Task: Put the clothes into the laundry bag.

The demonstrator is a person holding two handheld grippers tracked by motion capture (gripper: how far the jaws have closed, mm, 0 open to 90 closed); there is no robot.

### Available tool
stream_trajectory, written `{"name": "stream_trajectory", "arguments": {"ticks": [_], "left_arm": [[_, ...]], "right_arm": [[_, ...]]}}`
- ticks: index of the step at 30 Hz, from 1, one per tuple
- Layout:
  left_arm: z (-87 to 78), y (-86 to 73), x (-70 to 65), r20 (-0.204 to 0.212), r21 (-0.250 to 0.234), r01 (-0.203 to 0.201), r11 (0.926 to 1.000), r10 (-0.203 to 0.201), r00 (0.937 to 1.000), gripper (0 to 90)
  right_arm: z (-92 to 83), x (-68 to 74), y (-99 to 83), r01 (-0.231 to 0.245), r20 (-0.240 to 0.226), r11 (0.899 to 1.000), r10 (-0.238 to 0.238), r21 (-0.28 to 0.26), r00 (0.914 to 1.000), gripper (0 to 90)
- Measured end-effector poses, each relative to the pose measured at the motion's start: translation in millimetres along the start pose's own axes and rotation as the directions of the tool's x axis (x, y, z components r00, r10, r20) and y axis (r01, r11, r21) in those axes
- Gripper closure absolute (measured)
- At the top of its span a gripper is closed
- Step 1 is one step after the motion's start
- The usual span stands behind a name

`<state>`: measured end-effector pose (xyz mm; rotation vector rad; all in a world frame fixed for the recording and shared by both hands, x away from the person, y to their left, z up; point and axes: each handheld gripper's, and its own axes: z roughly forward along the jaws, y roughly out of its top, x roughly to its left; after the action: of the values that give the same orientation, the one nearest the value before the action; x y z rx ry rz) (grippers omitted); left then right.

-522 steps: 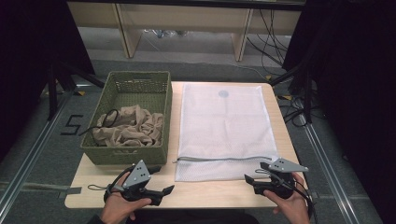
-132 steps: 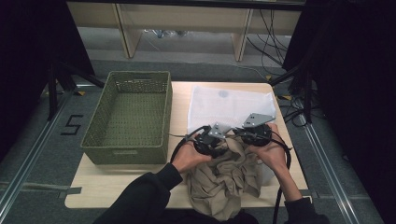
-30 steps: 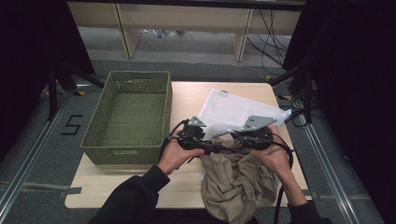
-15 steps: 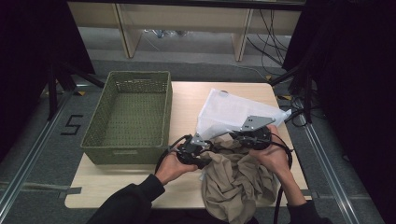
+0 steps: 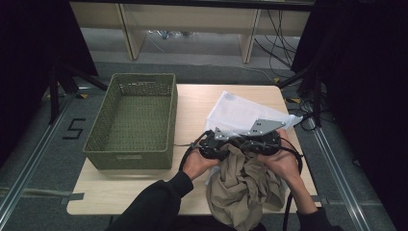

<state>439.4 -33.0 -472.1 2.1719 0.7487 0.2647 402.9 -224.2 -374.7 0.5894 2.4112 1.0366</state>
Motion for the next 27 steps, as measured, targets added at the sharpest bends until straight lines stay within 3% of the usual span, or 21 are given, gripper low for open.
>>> {"name": "stream_trajectory", "arguments": {"ticks": [2,5,8,10,13,15,16,17,18,19,20,21,22,23,25,27], "left_arm": [[-13.0,-2.7,-1.5,0.011,0.011,0.020,0.9997,-0.020,0.9997,52.3],[-37.4,-3.8,-4.9,0.022,0.001,0.043,0.9991,-0.043,0.9988,39.0],[-62.0,-8.1,-16.0,0.083,-0.024,0.058,0.9980,-0.056,0.9950,35.7],[-69.2,-12.5,-24.9,0.116,-0.007,0.063,0.9980,-0.061,0.9913,31.2],[-65.7,-24.7,-44.5,0.159,0.016,0.069,0.9975,-0.071,0.9846,26.8],[-53.2,-33.5,-60.5,0.182,0.045,0.034,0.9984,-0.042,0.9824,23.2],[-48.6,-36.3,-64.8,0.176,0.046,0.022,0.9987,-0.030,0.9839,23.1],[-42.2,-39.2,-68.6,0.140,0.079,-0.024,0.9966,0.012,0.9901,22.7],[-37.0,-40.3,-70.5,0.110,0.065,-0.046,0.9968,0.038,0.9932,22.0],[-29.7,-41.0,-72.3,0.083,0.045,-0.064,0.9969,0.060,0.9947,24.8],[-24.2,-40.3,-71.7,0.086,0.032,-0.063,0.9975,0.060,0.9945,30.0],[-19.8,-39.2,-70.4,0.106,0.022,-0.080,0.9965,0.077,0.9914,42.6],[-15.7,-37.4,-69.4,0.101,0.009,-0.104,0.9945,0.103,0.9896,58.6],[-12.7,-35.0,-68.4,0.078,-0.001,-0.123,0.9924,0.123,0.9894,67.5],[-10.4,-29.1,-62.3,0.046,-0.028,-0.075,0.9968,0.076,0.9960,79.7],[-13.9,-18.8,-51.1,0.023,-0.057,-0.047,0.9973,0.048,0.9986,81.9]], "right_arm": [[1.4,-3.4,-2.2,0.010,-0.008,1.000,-0.010,-0.007,0.9999,90.0],[1.6,-6.3,-5.5,-0.017,-0.002,1.000,0.017,0.003,0.9999,90.0],[1.3,-6.9,-5.6,-0.014,0.000,1.000,0.014,0.001,0.9999,90.0],[0.9,-5.6,-5.3,-0.015,0.001,1.000,0.015,0.008,0.9999,90.0],[1.1,-5.3,-4.3,-0.009,0.005,1.000,0.009,0.007,0.9999,90.0],[1.0,-4.0,-3.8,-0.005,0.007,1.000,0.005,0.009,1.0000,90.0],[0.4,-3.8,-3.1,-0.003,0.006,1.000,0.003,0.010,1.0000,90.0],[0.0,-3.6,-2.7,-0.009,0.010,1.000,0.009,0.011,0.9999,90.0],[0.0,-2.7,-2.2,-0.017,0.011,1.000,0.017,0.012,0.9998,90.0],[0.5,-2.8,-2.2,-0.007,0.008,1.000,0.007,0.008,0.9999,90.0],[1.2,-2.5,-2.1,0.004,0.000,1.000,-0.004,0.006,1.0000,90.0],[1.0,-1.6,-1.7,-0.006,-0.004,1.000,0.006,0.010,1.0000,90.0],[0.9,-1.6,-1.3,-0.007,-0.005,1.000,0.007,0.009,1.0000,90.0],[1.1,-2.1,-1.0,-0.001,-0.006,1.000,0.001,0.002,1.0000,90.0],[0.2,-1.3,-1.1,0.006,-0.011,1.000,-0.006,0.000,0.9999,90.0],[-2.0,-0.4,-0.3,-0.004,-0.014,1.000,0.004,0.002,0.9999,90.0]]}}
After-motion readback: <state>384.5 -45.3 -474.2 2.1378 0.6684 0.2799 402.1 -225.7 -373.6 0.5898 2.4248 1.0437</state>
